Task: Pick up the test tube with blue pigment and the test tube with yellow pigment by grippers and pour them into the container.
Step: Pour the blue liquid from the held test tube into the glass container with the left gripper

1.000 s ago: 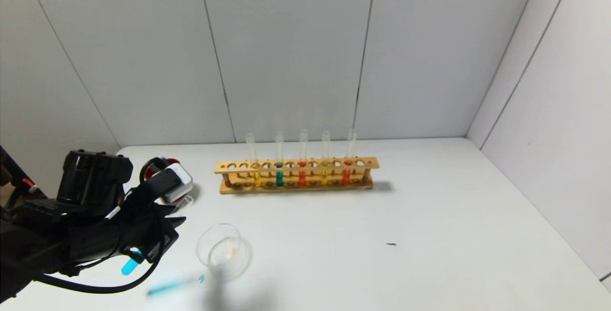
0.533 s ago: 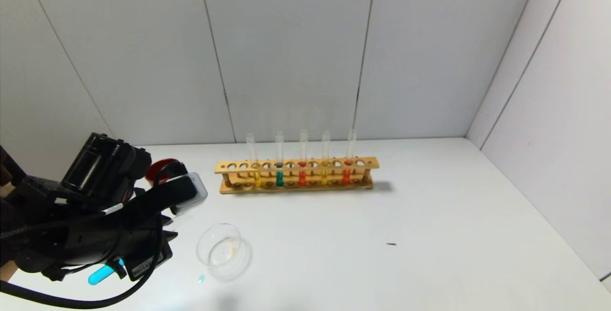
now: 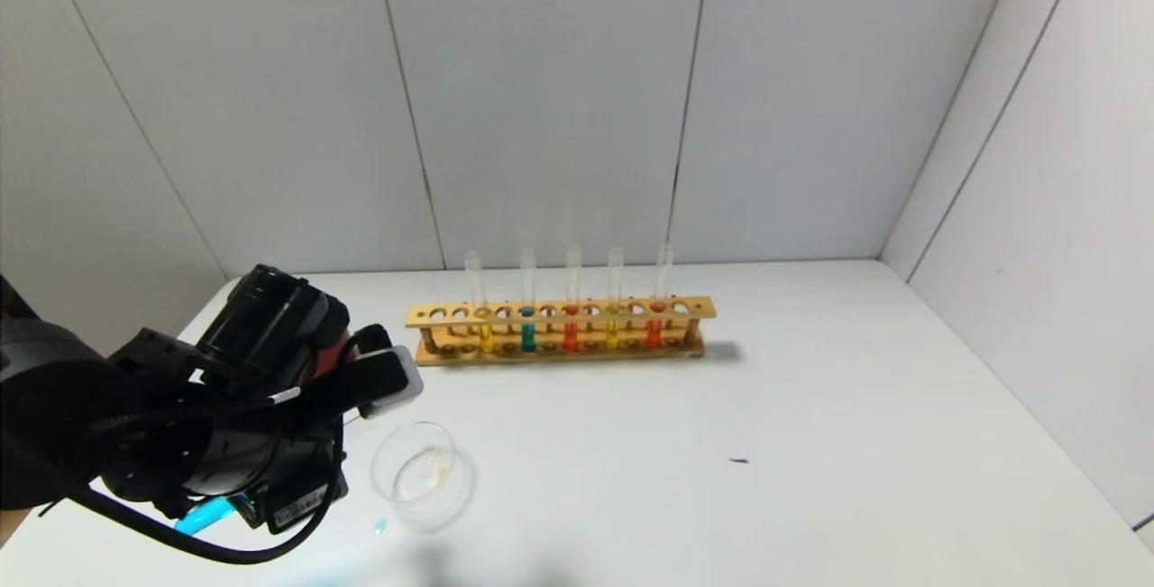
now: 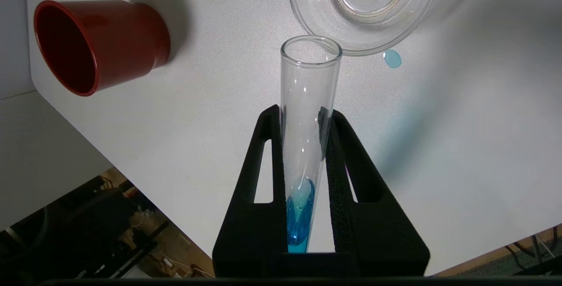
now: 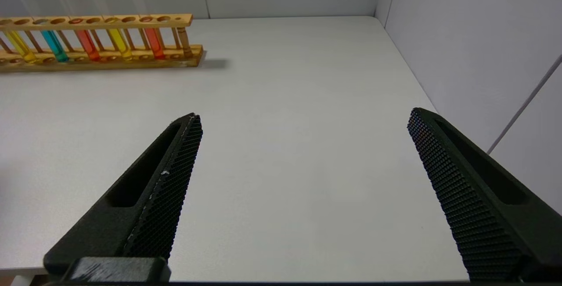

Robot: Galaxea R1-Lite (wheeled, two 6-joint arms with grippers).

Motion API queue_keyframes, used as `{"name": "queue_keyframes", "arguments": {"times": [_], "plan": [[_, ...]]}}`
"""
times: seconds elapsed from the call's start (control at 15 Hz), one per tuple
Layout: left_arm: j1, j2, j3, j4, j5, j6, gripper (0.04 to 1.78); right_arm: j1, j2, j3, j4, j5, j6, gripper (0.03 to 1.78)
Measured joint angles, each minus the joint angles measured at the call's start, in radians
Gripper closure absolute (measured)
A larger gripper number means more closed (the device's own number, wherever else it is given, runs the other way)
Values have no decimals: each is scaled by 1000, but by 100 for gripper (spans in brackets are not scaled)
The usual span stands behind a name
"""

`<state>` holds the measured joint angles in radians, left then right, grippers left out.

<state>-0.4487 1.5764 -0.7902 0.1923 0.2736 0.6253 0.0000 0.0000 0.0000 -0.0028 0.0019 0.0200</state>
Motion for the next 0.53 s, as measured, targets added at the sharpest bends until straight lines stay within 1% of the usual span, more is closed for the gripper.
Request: {"name": "queue_keyframes", "arguments": {"times": [0.27, 0.53], "plan": [[23, 57, -13, -10, 0, -7, 150, 0, 0, 0, 0, 0, 0, 10], [29, 93, -16, -3, 0, 0, 150, 0, 0, 0, 0, 0, 0, 10]]}}
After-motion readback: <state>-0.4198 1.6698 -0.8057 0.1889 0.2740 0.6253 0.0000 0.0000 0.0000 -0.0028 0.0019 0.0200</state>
